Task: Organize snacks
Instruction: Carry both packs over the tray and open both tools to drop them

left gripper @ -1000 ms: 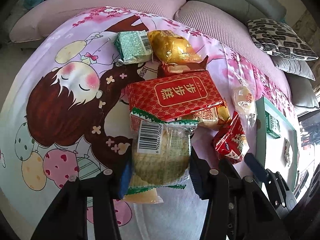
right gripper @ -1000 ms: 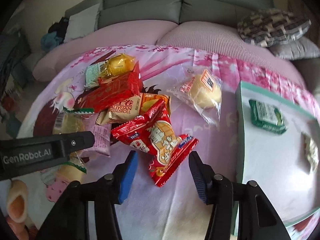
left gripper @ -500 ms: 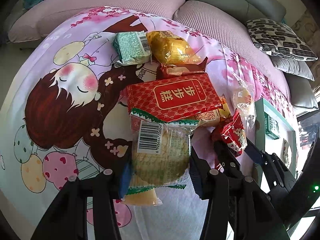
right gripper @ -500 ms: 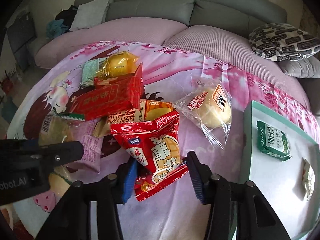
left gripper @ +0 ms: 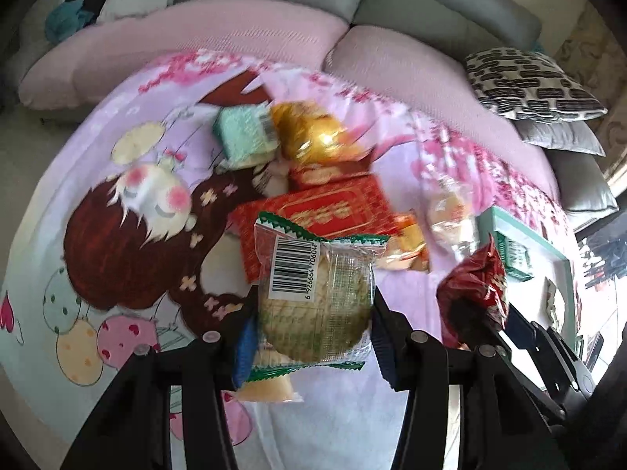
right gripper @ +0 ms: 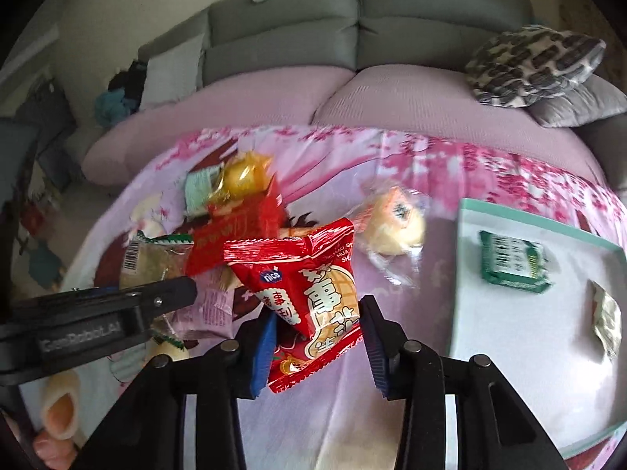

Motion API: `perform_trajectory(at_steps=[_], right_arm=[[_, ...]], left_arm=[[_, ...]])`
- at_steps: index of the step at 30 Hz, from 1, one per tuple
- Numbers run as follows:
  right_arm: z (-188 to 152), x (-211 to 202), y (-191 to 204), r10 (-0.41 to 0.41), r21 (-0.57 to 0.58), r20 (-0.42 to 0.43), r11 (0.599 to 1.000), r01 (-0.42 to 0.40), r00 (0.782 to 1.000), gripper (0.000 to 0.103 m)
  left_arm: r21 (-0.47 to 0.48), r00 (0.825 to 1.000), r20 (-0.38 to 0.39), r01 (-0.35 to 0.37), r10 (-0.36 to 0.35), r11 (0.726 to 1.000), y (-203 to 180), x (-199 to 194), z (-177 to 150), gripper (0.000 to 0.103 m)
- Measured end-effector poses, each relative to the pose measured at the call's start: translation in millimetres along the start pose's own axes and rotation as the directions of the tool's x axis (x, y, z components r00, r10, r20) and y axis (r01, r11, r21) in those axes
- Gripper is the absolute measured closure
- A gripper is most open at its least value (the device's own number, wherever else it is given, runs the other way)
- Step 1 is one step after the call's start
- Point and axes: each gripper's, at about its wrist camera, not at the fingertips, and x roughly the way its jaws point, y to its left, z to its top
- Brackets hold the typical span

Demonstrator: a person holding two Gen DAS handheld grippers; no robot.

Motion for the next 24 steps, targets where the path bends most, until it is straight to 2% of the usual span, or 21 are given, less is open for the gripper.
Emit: perform_trajectory(at_steps=[5,7,12,15,20,24], right_arm=[[-1.6,-17.5,-44.4,-0.076,0.133,0.001,0.988,0.076,0.997,0.060],[-4.9,-23.9,-70.3,-0.150,0.194,-0.013,0.969,0.150,0.989,0.060],[-22.2,-37.3,-139.1,-0.286,0.354,-0.081,0.887,0.296,0.955,0.059],[-36.2,-53.1,-179.1,-0.376,0.432,-0.114,0.815,0.387,0.919,0.059],[-57.4,-72.1,-231.2,-0.449,0.532,-0.180,0.704,0.470,0.875,0.059],[-66.9,-77.3,-253.1,-0.458,0.569,-0.214,0.660,0.491,0.863,0.059]], left_arm=[[0.106,0.998,0.040,0.041,-0.046,0.994,-36.2,-7.5,-1.5,0.051],[0.149,0.997,0.045,0.054,-0.061,0.987,-52.5,-5.7,-1.7,0.051],[0.287,0.991,0.038,0.112,-0.128,0.951,-107.6,0.1,-11.6,0.051],[0.366,0.986,0.018,0.145,-0.163,0.919,-140.9,6.1,-20.0,0.051],[0.444,0.978,-0.030,0.196,-0.204,0.875,-181.8,19.4,-32.5,0.051],[0.483,0.974,-0.062,0.219,-0.217,0.848,-207.2,32.0,-41.5,0.051]])
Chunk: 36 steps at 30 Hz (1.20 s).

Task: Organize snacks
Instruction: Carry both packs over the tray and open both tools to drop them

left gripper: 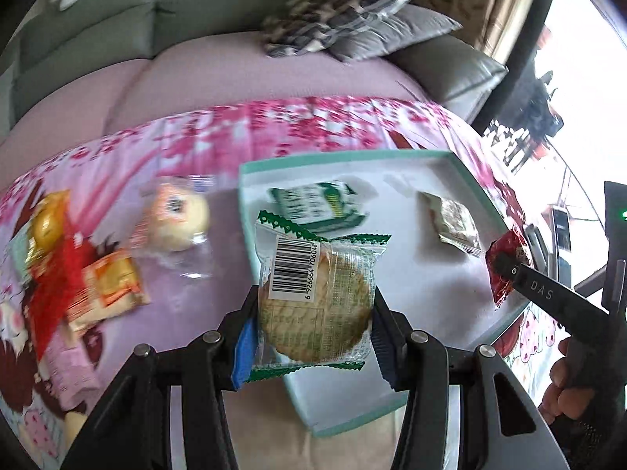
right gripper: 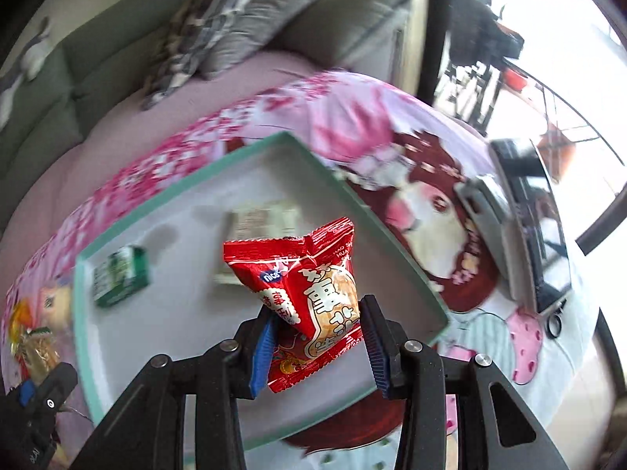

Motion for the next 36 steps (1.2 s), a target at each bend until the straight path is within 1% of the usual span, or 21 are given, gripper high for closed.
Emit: perform_trajectory(at_steps=[4,5,6,8,9,10,12,14,16,17,19,20,22,24,26,27,32,36], right_arm=[[1.2,12.0,-4.6,0.004,0.014,-0.027,1.000,-0.004,1.000,0.058],[1.7,14.3,-5.8,0.006,0.016,-0.032,1.000,-0.006,0.999,0.058],[1.6,14.3,-4.5,0.004,0.010,-0.034,1.000,-0.004,0.999,0.057],[1.5,13.1,-4.1,0.008,0.007,-0.030,1.000,-0.008,1.000,0.052],[1.9,13.7,-3.5,0.013,0.006,-0.030,1.000,-0.013,0.999,0.045],[1.3,14.3,-2.9,0.017,0.004,-0.032,1.000,-0.017,0.999,0.041],[1.1,13.7,-1.7,0.024,-0.003,-0.033,1.000,-0.024,0.999,0.039],[1.2,12.2,-0.1,0.028,-0.012,-0.025,1.000,-0.029,0.999,0.032],[0.7,9.5,2.7,0.038,-0.021,-0.015,0.999,-0.038,0.999,0.018],[0.5,8.7,4.3,0.045,-0.025,-0.010,0.999,-0.045,0.999,0.015],[-0.3,6.2,10.1,0.063,-0.042,-0.001,0.997,-0.063,0.998,0.002],[-0.6,5.2,12.8,0.070,-0.049,0.002,0.996,-0.070,0.998,0.000],[-2.5,2.2,20.7,0.079,-0.069,0.011,0.995,-0.078,0.997,0.000],[-4.5,-0.4,28.4,0.096,-0.091,0.013,0.991,-0.094,0.995,0.000],[-6.5,-6.3,37.8,0.100,-0.109,0.026,0.989,-0.097,0.995,0.000],[-7.4,-9.2,41.6,0.106,-0.118,0.032,0.988,-0.102,0.994,0.000],[-15.6,-32.4,72.3,0.196,-0.172,0.062,0.968,-0.183,0.979,0.000],[-31.5,-52.9,99.6,0.207,-0.240,0.099,0.954,-0.178,0.973,0.000]], left_arm=[[0.021,1.000,-0.021,0.017,-0.016,1.000,-13.6,15.7,2.1,0.050],[0.016,0.999,-0.027,0.018,-0.017,1.000,-15.1,19.5,2.2,0.049],[0.014,0.999,-0.033,0.015,-0.015,1.000,-15.6,21.5,1.8,0.044],[0.019,0.999,-0.041,0.014,-0.014,1.000,-16.3,23.3,1.4,0.037],[0.018,0.999,-0.041,0.009,-0.008,1.000,-15.7,23.0,1.0,0.033],[0.014,0.999,-0.042,0.005,-0.004,1.000,-14.2,22.7,1.5,0.031],[-0.001,0.999,-0.042,0.004,-0.004,1.000,-10.3,19.7,1.6,0.029],[-0.022,0.999,-0.045,-0.013,0.012,1.000,-4.6,14.8,1.4,0.026],[-0.044,0.999,-0.039,-0.032,0.031,0.999,1.7,10.5,1.3,0.021],[-0.057,0.998,-0.035,-0.045,0.043,0.997,6.0,7.5,1.2,0.021],[-0.071,0.998,-0.024,-0.058,0.056,0.996,13.2,3.4,1.5,0.020],[-0.089,0.997,-0.018,-0.078,0.077,0.993,18.9,1.2,1.1,0.020],[-0.121,0.994,-0.012,-0.113,0.112,0.986,29.8,-0.8,-0.1,0.018],[-0.145,0.989,-0.013,-0.145,0.145,0.979,40.2,-1.9,-1.4,0.014],[-0.168,0.981,-0.021,-0.196,0.195,0.966,52.8,-3.7,-4.1,0.013],[-0.176,0.978,-0.023,-0.209,0.208,0.962,56.8,-4.8,-5.1,0.013],[-0.253,0.970,-0.046,-0.244,0.240,0.936,86.5,-19.1,-15.9,0.013],[-0.308,0.959,-0.048,-0.281,0.281,0.909,110.1,-38.3,-28.2,0.013]])
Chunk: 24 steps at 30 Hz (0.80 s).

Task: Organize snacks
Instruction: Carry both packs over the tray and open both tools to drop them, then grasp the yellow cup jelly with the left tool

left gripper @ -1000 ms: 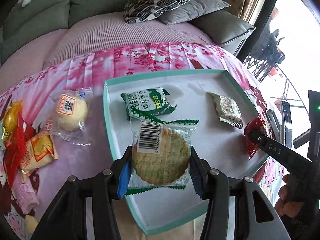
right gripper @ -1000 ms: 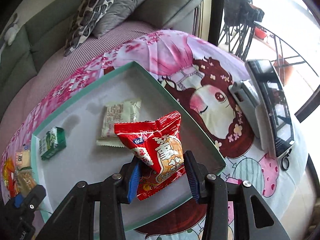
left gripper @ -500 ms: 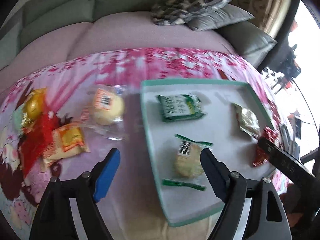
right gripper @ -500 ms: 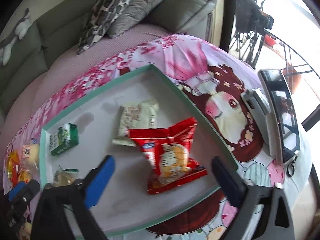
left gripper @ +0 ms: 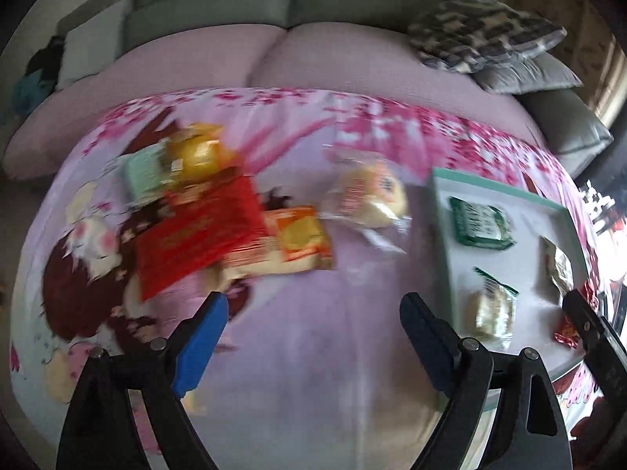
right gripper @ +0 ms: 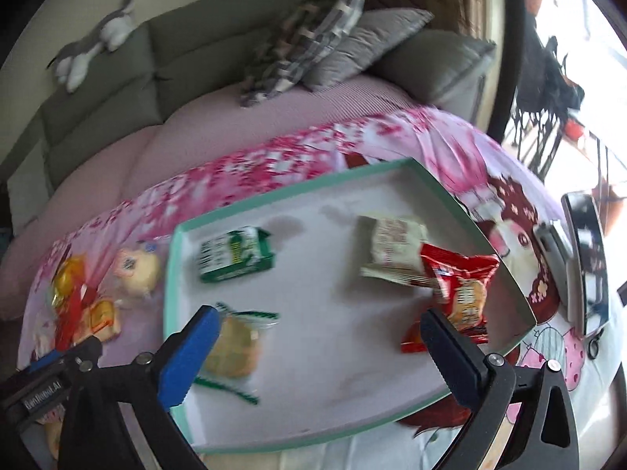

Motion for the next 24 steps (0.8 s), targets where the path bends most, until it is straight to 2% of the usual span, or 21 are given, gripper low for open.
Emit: perform_trajectory(at_steps=[3,8,14,19,20,21,24], right_arm=[[-11.0,-5.6,26.6,0.054,-0.053,-0.007,0.997,-0.055,0.998,0.000],[-38.8,-5.5,61.4,0.072,-0.146,-0.062,0.986,-0.081,0.995,0.000],[-70.3,-6.5,82.9,0.084,-0.209,-0.109,0.972,-0.106,0.990,0.000],[-93.8,-11.8,94.9,0.086,-0.252,-0.137,0.960,-0.119,0.987,0.000],[-96.3,-11.9,95.9,0.085,-0.257,-0.142,0.959,-0.119,0.986,0.000],[-98.2,-12.8,96.4,0.084,-0.262,-0.145,0.958,-0.120,0.986,0.000],[-99.4,-15.4,95.9,0.083,-0.260,-0.138,0.959,-0.116,0.987,0.000]], left_arm=[[-0.055,1.000,0.012,-0.018,0.019,0.998,23.8,-7.4,-4.6,0.013],[-0.139,0.997,-0.029,-0.071,0.067,0.988,64.5,-6.2,-25.0,0.013],[-0.206,0.994,-0.102,-0.061,0.041,0.977,91.6,0.9,-52.1,0.014],[-0.234,0.991,-0.129,-0.057,0.027,0.971,101.1,4.5,-62.9,0.015],[-0.238,0.991,-0.134,-0.057,0.025,0.970,101.5,6.1,-63.8,0.019],[-0.237,0.990,-0.139,-0.056,0.023,0.970,101.3,7.1,-63.7,0.027],[-0.223,0.988,-0.155,-0.039,0.004,0.974,98.6,12.5,-66.2,0.035]])
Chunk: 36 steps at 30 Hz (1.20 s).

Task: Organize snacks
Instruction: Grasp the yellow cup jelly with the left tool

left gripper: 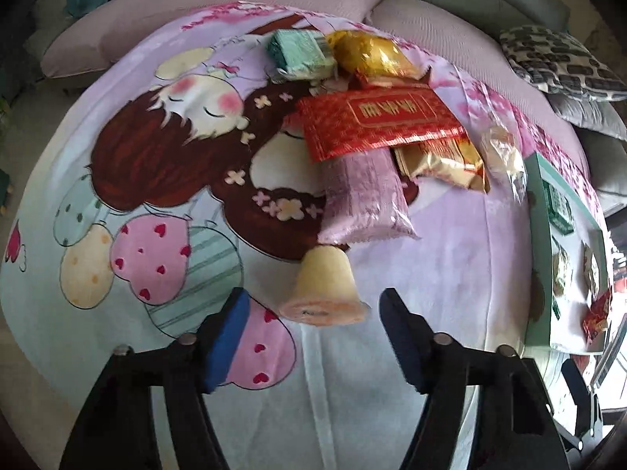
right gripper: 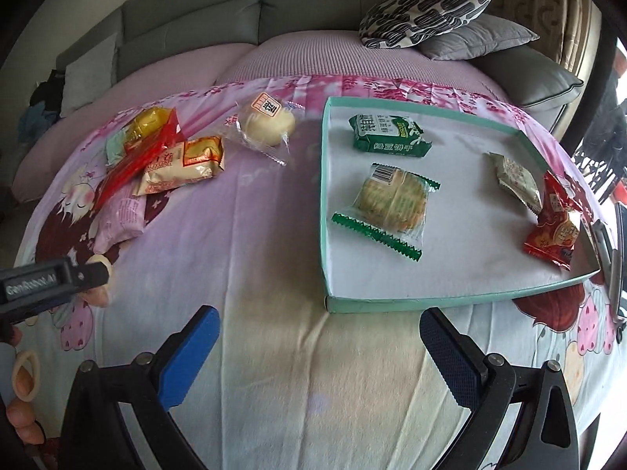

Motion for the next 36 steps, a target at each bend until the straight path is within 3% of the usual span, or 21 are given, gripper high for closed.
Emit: perform_trajectory(at_steps=[4,6,7,18,29,36], right_arm=[[0.9,1.6,-2.4,-0.003,0.012,-0.008,1.000,0.003,1.000,0.000],[1.3,2.3,-2.5,-0.004,0.013,-0.010,1.000,0.004,1.000,0.000],[1.4,2.3,-2.5,-0.004,0.013,-0.009,1.000,0.004,1.000,0.000],[5.2,2.1,1.2,-0.004,0.002,-0.007,1.000,0.004,1.000,0.000],[11.1,2.8,14.5,0.003,-0.014,-0.013,1.000,-0.004,1.000,0.000],[24.7,2.7,31.5,0.036,-0.014,-0.004,0.999,-0.036,0.999,0.000]], left_arm=[[0.011,1.000,-0.015,0.026,-0.026,1.000,-5.5,6.9,0.3,0.038],[0.010,0.999,-0.024,0.027,-0.026,1.000,-6.1,10.5,1.5,0.052],[0.014,1.000,-0.023,0.018,-0.017,1.000,-8.1,13.1,3.5,0.053],[0.013,0.999,-0.011,0.032,-0.032,0.999,-4.6,6.5,0.6,0.054],[-0.023,0.995,0.051,0.091,-0.090,0.996,15.1,-22.9,-3.5,0.055],[-0.045,0.994,0.071,0.087,-0.084,0.995,31.5,-31.2,9.6,0.055]])
